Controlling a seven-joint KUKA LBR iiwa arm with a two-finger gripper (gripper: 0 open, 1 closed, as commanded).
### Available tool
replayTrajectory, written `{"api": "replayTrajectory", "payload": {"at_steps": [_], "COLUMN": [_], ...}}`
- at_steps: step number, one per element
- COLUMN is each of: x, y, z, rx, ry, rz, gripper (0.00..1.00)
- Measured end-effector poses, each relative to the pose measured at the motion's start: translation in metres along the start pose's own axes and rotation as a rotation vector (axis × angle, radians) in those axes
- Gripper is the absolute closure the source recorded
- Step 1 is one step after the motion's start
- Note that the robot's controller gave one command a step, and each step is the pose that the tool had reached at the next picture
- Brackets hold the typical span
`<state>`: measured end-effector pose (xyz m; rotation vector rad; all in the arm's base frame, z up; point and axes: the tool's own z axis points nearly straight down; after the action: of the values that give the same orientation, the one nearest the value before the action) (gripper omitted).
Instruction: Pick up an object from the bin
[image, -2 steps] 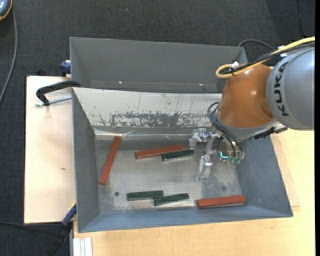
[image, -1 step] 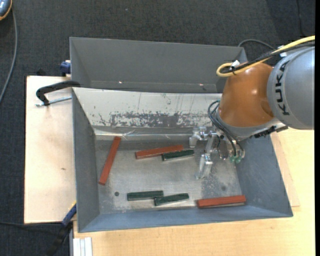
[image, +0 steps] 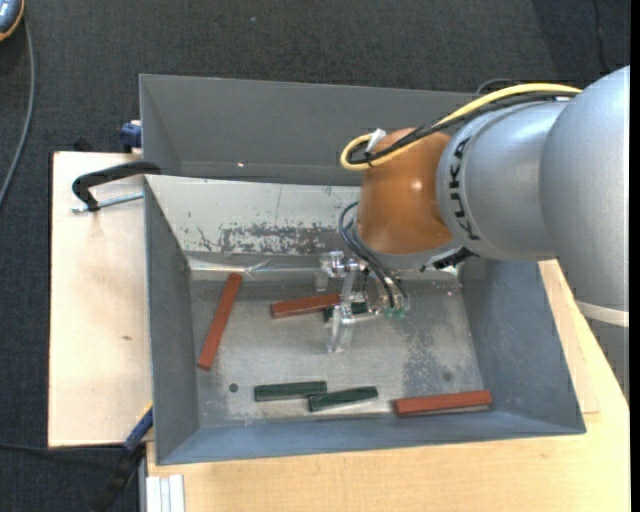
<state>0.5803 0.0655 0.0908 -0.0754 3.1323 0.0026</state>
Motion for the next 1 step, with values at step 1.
{"api": "replayTrajectory", "payload": {"at_steps": [1], "x": [0.0037], "y": [0.0071], "z": [-0.0278], "rx": [-0.001], "ry": [0.006], "rz": [0.052], "gripper": [0.00]}}
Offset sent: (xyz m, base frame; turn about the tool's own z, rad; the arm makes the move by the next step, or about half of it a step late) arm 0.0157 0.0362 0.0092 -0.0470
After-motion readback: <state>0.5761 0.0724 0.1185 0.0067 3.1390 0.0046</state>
